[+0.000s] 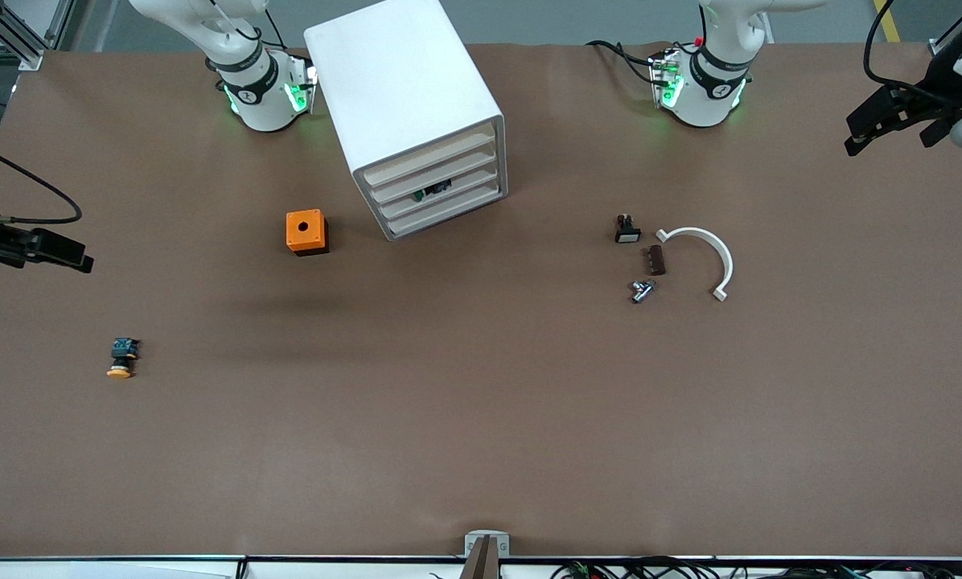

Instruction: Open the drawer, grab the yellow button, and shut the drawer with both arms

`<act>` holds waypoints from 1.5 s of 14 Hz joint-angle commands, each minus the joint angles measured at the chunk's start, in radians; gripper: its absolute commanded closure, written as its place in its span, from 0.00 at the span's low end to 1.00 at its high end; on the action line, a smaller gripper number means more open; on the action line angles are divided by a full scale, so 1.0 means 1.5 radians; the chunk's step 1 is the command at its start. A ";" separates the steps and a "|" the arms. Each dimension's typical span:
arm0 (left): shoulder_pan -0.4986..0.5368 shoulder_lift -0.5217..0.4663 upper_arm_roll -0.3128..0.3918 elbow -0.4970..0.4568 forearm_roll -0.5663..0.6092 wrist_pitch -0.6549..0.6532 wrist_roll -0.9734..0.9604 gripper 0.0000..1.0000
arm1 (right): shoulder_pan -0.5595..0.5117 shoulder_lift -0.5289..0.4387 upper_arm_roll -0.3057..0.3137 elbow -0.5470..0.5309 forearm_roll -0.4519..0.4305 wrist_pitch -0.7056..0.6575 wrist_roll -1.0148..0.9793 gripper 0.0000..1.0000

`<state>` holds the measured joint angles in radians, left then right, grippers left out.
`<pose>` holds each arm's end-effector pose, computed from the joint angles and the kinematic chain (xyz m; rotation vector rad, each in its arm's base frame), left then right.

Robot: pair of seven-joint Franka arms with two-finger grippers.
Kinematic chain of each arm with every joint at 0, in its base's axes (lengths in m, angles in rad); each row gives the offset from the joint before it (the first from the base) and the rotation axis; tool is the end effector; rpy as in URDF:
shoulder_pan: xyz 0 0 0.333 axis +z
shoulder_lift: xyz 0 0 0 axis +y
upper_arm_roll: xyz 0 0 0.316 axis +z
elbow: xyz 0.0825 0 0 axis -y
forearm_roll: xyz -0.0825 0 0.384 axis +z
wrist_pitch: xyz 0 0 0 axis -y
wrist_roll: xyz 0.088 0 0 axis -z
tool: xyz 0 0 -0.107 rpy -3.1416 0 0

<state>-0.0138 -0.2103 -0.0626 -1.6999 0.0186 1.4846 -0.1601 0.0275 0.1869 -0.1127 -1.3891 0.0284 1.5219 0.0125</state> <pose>0.4768 -0.0381 0.6650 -3.1067 -0.1347 0.0026 0.6046 -0.0417 0.5977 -3.1276 0.1497 0.0824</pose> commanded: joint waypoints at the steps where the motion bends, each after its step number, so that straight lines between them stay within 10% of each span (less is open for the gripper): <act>1: 0.004 -0.011 -0.004 -0.007 0.001 -0.007 0.012 0.00 | -0.014 -0.008 -0.001 0.025 0.011 -0.037 -0.002 0.00; 9: 0.005 -0.012 -0.004 -0.012 0.001 -0.005 0.012 0.00 | -0.014 -0.099 0.004 -0.021 0.003 -0.109 0.005 0.00; 16: 0.006 -0.011 -0.004 -0.013 0.000 0.001 0.012 0.00 | -0.014 -0.243 0.004 -0.225 0.001 0.013 0.005 0.00; 21: 0.006 -0.010 -0.003 -0.010 0.000 0.006 0.012 0.00 | -0.013 -0.244 0.004 -0.225 -0.006 0.011 0.004 0.00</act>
<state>-0.0138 -0.2103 -0.0628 -1.7058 0.0186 1.4836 -0.1600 0.0148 -0.1564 -0.1153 -1.6996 0.0293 1.5218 0.0128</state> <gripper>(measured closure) 0.000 0.000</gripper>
